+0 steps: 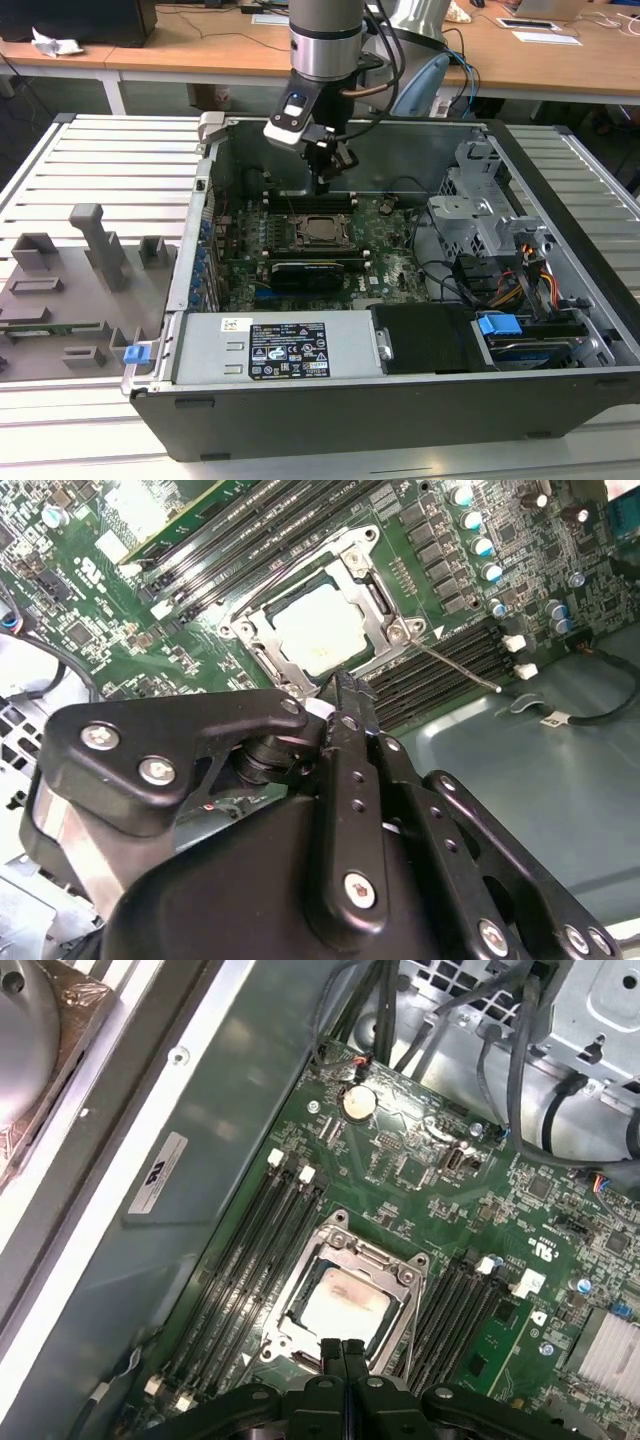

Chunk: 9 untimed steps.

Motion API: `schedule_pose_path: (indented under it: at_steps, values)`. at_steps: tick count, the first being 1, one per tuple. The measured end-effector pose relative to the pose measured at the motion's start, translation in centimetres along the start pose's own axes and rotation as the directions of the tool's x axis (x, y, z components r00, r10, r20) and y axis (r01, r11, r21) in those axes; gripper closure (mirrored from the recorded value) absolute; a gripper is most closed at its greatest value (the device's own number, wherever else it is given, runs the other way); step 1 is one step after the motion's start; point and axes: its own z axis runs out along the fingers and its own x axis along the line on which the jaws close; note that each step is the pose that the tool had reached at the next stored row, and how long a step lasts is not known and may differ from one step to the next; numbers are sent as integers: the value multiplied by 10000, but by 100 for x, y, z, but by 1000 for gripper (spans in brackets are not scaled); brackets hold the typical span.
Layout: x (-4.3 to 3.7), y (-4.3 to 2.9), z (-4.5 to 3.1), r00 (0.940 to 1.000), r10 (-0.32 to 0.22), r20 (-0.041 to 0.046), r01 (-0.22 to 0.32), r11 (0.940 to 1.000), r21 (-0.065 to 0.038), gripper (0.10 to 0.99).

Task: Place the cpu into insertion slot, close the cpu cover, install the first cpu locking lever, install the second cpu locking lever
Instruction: 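Install the first cpu locking lever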

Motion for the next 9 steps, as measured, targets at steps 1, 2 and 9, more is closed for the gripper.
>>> schedule_pose_path:
  at_steps: [1,2,9]
  values:
    - [0,0,0,9999,-127,-6,127,9999,-1,980]
    - [0,0,0,9998,-180,-9,180,9998,-2,980]
    - [0,0,0,9988,-485,-24,485,9988,-5,980]
